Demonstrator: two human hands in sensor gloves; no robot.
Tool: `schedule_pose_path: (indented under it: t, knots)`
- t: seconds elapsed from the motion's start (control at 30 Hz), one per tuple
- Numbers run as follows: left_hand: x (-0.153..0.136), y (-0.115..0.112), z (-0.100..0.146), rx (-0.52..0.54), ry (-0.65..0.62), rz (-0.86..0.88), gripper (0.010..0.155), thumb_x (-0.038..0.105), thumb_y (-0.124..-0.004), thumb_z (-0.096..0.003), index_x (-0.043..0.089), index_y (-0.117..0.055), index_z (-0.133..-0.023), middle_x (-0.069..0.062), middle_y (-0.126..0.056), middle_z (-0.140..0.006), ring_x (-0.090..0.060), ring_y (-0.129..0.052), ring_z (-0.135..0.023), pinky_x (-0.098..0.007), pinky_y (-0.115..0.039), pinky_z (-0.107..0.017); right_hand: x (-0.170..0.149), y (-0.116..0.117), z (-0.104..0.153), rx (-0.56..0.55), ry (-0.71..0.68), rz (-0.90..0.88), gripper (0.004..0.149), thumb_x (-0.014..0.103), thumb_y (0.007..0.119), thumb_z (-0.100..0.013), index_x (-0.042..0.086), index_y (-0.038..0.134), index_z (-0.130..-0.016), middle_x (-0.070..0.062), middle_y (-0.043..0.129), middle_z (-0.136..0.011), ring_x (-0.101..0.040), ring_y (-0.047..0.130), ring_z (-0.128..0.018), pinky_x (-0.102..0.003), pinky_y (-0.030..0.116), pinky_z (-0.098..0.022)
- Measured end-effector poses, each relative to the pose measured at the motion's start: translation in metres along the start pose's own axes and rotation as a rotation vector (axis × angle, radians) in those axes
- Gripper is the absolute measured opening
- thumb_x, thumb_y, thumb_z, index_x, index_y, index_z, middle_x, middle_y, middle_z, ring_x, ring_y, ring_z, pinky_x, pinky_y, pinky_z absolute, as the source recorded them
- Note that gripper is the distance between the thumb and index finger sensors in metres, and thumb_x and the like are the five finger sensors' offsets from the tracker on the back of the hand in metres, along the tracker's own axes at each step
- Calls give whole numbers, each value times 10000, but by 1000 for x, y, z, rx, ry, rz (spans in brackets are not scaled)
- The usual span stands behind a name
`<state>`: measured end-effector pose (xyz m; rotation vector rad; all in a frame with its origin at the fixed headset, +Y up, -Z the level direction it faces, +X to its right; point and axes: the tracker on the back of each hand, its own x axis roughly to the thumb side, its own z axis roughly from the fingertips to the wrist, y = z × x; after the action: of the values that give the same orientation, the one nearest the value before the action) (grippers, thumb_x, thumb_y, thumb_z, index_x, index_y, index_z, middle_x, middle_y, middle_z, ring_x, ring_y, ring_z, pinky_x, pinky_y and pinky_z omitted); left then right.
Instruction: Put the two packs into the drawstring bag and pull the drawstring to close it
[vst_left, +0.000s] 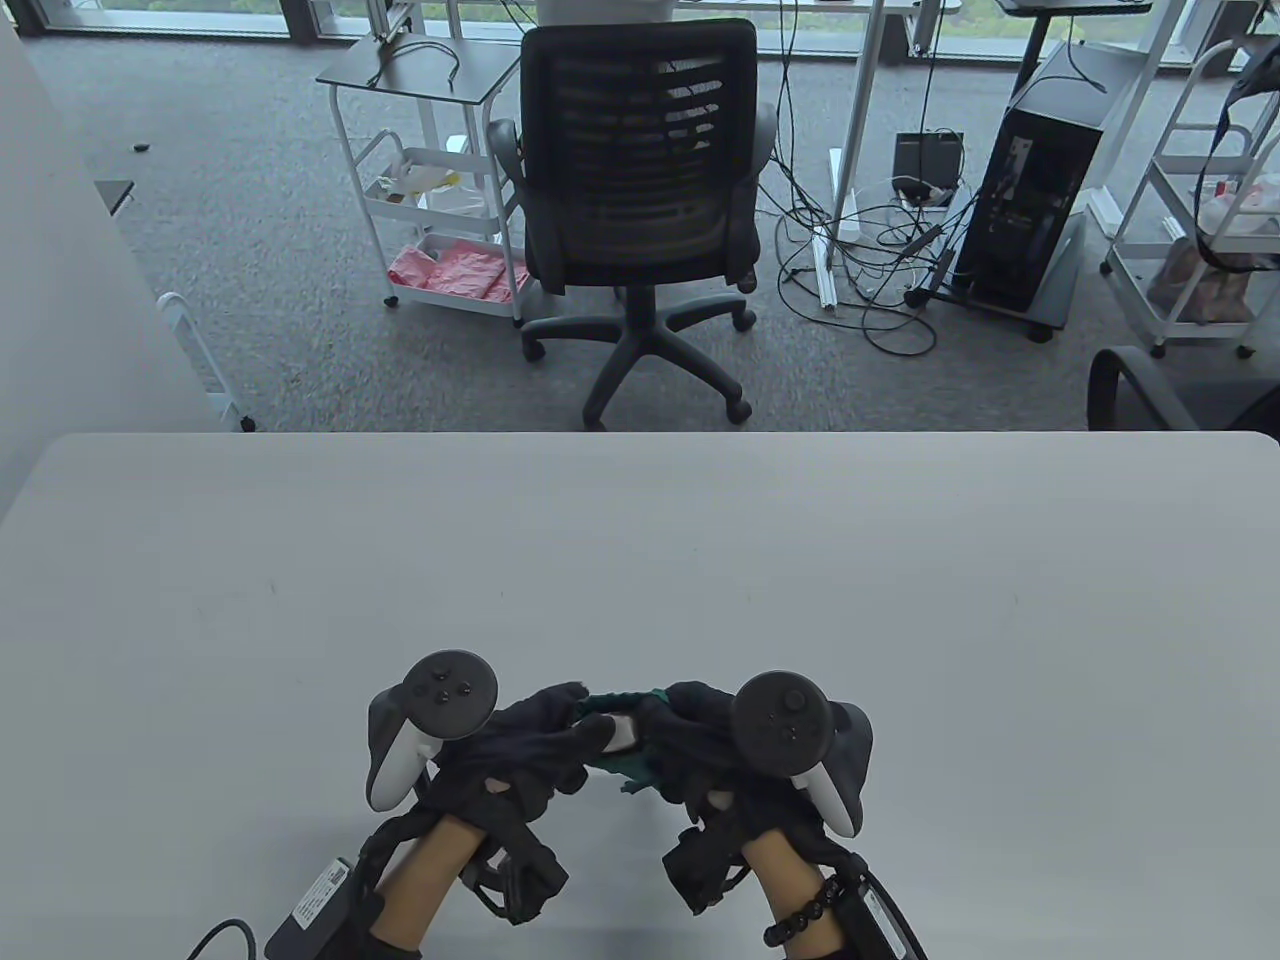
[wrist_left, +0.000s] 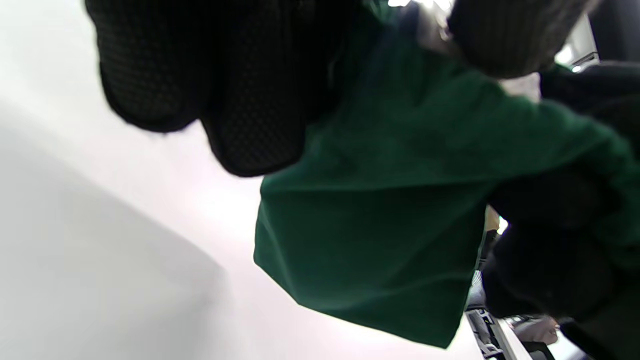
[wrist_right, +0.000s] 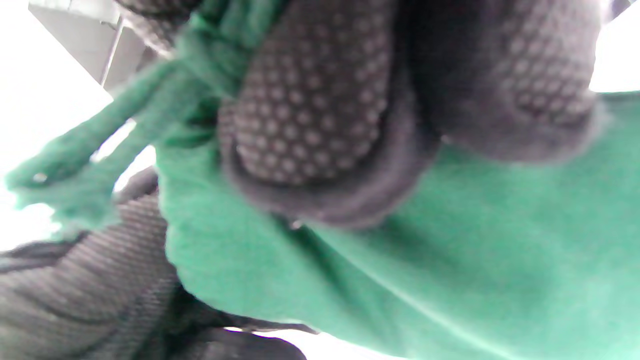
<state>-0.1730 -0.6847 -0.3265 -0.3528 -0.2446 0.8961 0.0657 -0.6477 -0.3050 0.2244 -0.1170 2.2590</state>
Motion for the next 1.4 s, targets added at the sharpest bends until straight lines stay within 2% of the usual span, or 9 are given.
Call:
schedule_pose_path:
  t: [0.1,0.2,0.33,0.43,0.53,0.7,0.9,1.2,1.4]
  knots:
    - [1,-2,-2,30,-46,-5,734,563,-756,-469,87,-663,-1019,-127,-913,-826,-196,-1106,-517,-410,-952,-447,-3,-2,-1,17,2,-53,436,355,802,-532,-31,928,-689,-61,1051,-391,-87,1085,-171,-320,991,-181]
    - [2,-2,-2,105,-32,-53,602,510,-831,-459,130,-781,-923,-49,-983,-672,-134,-1116,-392,-372,-971,-372,-4,-3,-2,52,5,-59,436,354,802,-533,-30,926,-696,-68,1050,-399,-99,1085,-180,-331,987,-191]
    - [6,4,3,233,-38,-123,436,459,-889,-465,180,-875,-800,-9,-1016,-533,-88,-1110,-267,-345,-983,-305,-2,-8,-3,39,-2,130,433,346,813,-527,-32,931,-702,-83,1053,-408,-126,1087,-191,-356,981,-202]
    - [13,11,7,338,-84,-171,418,473,-894,-464,184,-891,-765,9,-1019,-485,-66,-1101,-225,-333,-985,-289,0,-7,-4,74,-26,300,430,353,806,-531,-10,926,-727,-81,1052,-439,-135,1093,-220,-365,980,-227]
    - [15,17,11,395,-104,-195,409,480,-862,-490,192,-875,-780,27,-1009,-491,-53,-1095,-232,-325,-985,-298,-1,-3,-6,102,-34,263,458,368,793,-536,-6,903,-775,-111,1045,-510,-190,1100,-291,-408,967,-279]
    - [1,30,11,394,-18,-95,405,450,-808,-526,194,-843,-838,24,-999,-507,-62,-1090,-244,-334,-979,-306,-11,-6,-8,131,-17,149,573,421,749,-546,-38,814,-883,-187,990,-667,-299,1080,-452,-494,920,-391]
    - [-15,42,10,368,-10,121,413,453,-780,-539,194,-821,-857,31,-990,-530,-60,-1091,-269,-333,-976,-332,-18,-12,-9,151,-27,91,648,458,729,-551,-37,726,-969,-255,893,-831,-426,1009,-627,-573,856,-481]
    - [-26,41,6,318,-2,201,434,436,-737,-556,160,-796,-886,14,-992,-579,-81,-1111,-322,-349,-976,-366,-20,-12,-10,177,-82,94,707,480,737,-543,-30,649,-1024,-299,772,-956,-517,894,-784,-650,761,-579]
    - [-27,38,7,297,-2,233,436,424,-732,-557,146,-795,-888,11,-998,-586,-85,-1120,-331,-353,-979,-370,-16,1,-10,252,-161,138,780,505,747,-529,-26,556,-1067,-312,689,-1009,-540,821,-849,-677,697,-627]
